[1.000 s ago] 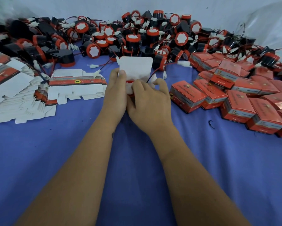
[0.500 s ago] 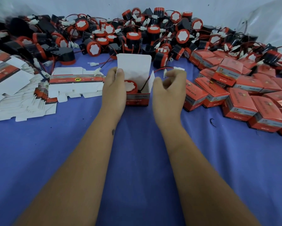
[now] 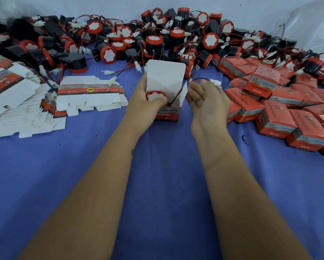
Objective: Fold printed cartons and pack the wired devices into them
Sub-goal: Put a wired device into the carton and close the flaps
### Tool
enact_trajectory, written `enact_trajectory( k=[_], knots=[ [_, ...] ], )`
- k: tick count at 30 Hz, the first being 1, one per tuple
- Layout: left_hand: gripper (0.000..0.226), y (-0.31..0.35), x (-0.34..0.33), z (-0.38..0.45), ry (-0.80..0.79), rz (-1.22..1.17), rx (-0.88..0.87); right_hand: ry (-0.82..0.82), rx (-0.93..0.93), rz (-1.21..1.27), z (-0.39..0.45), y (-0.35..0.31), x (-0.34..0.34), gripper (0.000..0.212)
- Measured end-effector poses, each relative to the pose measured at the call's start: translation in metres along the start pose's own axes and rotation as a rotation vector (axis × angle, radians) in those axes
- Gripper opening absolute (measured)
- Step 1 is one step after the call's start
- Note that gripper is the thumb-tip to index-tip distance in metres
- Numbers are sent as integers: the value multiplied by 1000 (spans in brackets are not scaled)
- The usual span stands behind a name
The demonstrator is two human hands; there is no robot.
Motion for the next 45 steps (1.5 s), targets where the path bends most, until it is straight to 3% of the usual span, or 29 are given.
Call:
enact_trajectory(
  k=[3, 4, 7, 11, 13, 16, 21, 24, 29, 33, 45],
  knots=[
    [66, 0, 0, 0, -10, -21, 3, -70, -90, 55, 0, -3, 2, 9],
    [66, 0, 0, 0, -13, -27, 5, -98, -121, 88, 0, -3, 3, 4],
    [64, -1, 0, 0, -14, -27, 6, -185, -163, 200, 0, -6, 4, 18],
    [64, 0, -1, 0, -22, -20, 1, -333, -156, 210, 0, -12, 1, 62],
    [62, 1, -1, 0, -32, -6, -19, -394, -76, -5, -4, -13, -3, 64],
    [59, 0, -1, 0, -46, 9, -44, -435, 126, -438, -15, -13, -15, 31],
    [49, 0, -2, -2, -49, 76, -94, -562, 304, -708, -34, -5, -33, 27],
    [57, 2, -5, 0, -95, 78, -21, -557, 316, -714, -40, -3, -38, 29],
    [33, -4, -5, 0, -98, 155, 6, -572, 391, -850, -47, 2, -47, 24],
    [55, 7, -3, -6, -76, 38, -48, -498, 451, -929, -36, -4, -44, 22],
    [67, 4, -2, -4, -23, 40, -16, -322, 858, -1332, -13, -12, -21, 10]
  ],
)
Point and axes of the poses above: each hand's wrist, its own z-axis towards the middle knuckle, its own x-axis out of the back of the hand, y = z × x, the point moved 3 cm from there along z, towards the middle knuckle, and after that the axes turned 6 degrees about z, right-handed, at the moved point
